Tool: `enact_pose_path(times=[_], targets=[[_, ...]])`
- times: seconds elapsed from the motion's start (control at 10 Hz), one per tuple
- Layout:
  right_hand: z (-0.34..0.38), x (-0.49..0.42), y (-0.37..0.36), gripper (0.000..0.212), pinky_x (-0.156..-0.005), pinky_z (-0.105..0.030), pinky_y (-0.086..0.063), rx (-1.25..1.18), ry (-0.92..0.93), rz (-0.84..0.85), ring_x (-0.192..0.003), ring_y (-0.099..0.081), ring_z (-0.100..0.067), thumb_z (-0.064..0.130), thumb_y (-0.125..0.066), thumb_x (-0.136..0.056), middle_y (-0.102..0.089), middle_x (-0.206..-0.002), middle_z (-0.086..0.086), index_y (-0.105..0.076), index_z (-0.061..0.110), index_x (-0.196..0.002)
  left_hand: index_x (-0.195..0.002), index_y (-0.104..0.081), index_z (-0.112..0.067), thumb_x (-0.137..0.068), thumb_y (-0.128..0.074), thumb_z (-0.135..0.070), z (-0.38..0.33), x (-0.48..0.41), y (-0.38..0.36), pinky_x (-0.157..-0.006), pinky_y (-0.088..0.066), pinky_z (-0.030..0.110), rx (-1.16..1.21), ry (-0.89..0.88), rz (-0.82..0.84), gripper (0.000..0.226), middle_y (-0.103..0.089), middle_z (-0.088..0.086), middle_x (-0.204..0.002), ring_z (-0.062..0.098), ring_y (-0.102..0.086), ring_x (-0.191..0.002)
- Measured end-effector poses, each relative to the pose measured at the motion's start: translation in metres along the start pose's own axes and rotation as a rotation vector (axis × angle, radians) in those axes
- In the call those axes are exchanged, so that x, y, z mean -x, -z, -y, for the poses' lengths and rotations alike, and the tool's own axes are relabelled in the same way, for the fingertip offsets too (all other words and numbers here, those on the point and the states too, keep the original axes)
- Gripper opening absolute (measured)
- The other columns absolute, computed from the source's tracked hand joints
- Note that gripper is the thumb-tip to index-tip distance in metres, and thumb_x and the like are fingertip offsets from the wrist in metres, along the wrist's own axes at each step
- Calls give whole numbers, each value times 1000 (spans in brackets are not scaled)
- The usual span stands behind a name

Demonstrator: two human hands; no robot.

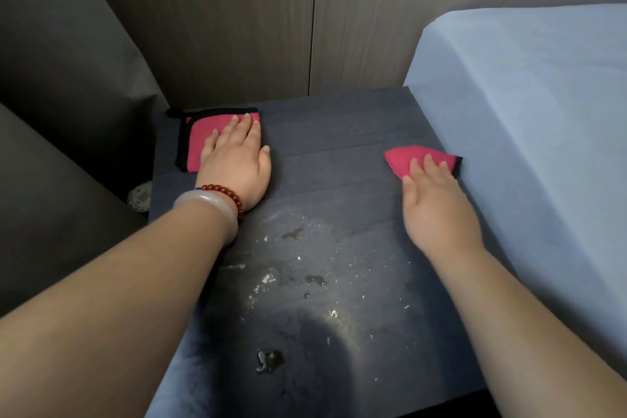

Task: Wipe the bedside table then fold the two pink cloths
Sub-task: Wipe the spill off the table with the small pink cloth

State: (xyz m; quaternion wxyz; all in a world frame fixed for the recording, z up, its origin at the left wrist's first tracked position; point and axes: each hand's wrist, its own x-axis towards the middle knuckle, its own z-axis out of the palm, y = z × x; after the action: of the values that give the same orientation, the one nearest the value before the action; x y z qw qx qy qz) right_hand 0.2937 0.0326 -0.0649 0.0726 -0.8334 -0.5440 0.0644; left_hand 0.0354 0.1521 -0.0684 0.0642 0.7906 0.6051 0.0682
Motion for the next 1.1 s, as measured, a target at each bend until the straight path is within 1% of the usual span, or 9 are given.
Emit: enact_pose_path(times=[0.1, 0.2, 0.3, 0.4, 0.5, 0.7, 0.8, 0.9, 1.1], targets=[[45, 27, -10, 63, -118, -41, -16, -13, 174, -19, -143, -25, -34, 40, -15, -96, -33, -153, -14, -40, 7, -144, -153, -20, -15, -101, -26, -35, 0, 0, 0, -120, -5, 39, -3, -1, 4, 56, -15, 1, -161, 17, -8, -148], [75, 64, -14, 66, -119, -40, -16, -42, 465, 101, -146, -19, -22, 53, -19, -93, -26, -156, 1, -35, 20, -147, -153, -23, -15, -101, -28, -33, 0, 1, -1, -119, -5, 39, 3, 6, -18, 55, -17, 2, -161, 17, -9, -148], [29, 35, -7, 65, -118, -43, -22, -7, 300, 20, -145, -23, -26, 54, -20, -95, -29, -156, -5, -36, 18, -147, -153, -22, -15, -101, -27, -34, -1, 1, -1, -120, -5, 39, 2, 3, -12, 55, -16, 1, -161, 17, -9, -148], [-8, 10, -2, 64, -118, -45, -17, 9, -24, -13, -145, -18, -33, 48, -21, -98, -23, -157, -13, -30, 10, -149, -153, -21, -15, -101, -26, -35, 0, 0, -1, -120, -5, 39, -1, 1, -10, 56, -16, 1, -161, 17, -9, -148], [7, -6, -11, 67, -120, -45, -9, 34, -108, -14, -147, -10, -32, 52, -21, -98, -14, -160, -12, -22, 12, -151, -153, -22, -15, -101, -26, -34, 0, 1, -1, -120, -5, 39, -1, 0, -16, 55, -17, 2, -161, 18, -9, -148], [7, -22, 5, 69, -120, -43, -7, -9, -18, 125, -148, -4, -28, 60, -17, -96, -6, -161, -7, -14, 21, -153, -153, -22, -15, -102, -26, -35, 0, 1, -1, -119, -5, 39, 9, -4, -10, 55, -17, 2, -161, 17, -9, -148], [2, 50, 8, 76, -120, -41, -9, 61, 26, 99, -148, -4, -28, 64, -17, -92, -5, -161, -7, -11, 20, -154, -153, -22, -15, -101, -26, -35, 0, 1, -1, -120, -5, 39, 5, 2, -12, 56, -17, 1, -161, 17, -9, -148], [-3, 54, 7, 79, -120, -42, -10, 113, 14, 120, -148, -5, -29, 67, -14, -89, -6, -161, -7, -11, 20, -154, -153, -22, -15, -101, -26, -34, -1, 1, -1, -119, -5, 39, 4, 0, -17, 55, -17, 1, -161, 17, -9, -148], [-1, -64, 3, 71, -120, -47, -6, 36, -34, 190, -148, -1, -29, 65, -13, -94, 0, -162, -4, -8, 26, -153, -153, -23, -15, -101, -26, -33, 1, 0, -3, -119, -6, 39, 15, -2, -20, 55, -18, 2, -161, 18, -10, -148]])
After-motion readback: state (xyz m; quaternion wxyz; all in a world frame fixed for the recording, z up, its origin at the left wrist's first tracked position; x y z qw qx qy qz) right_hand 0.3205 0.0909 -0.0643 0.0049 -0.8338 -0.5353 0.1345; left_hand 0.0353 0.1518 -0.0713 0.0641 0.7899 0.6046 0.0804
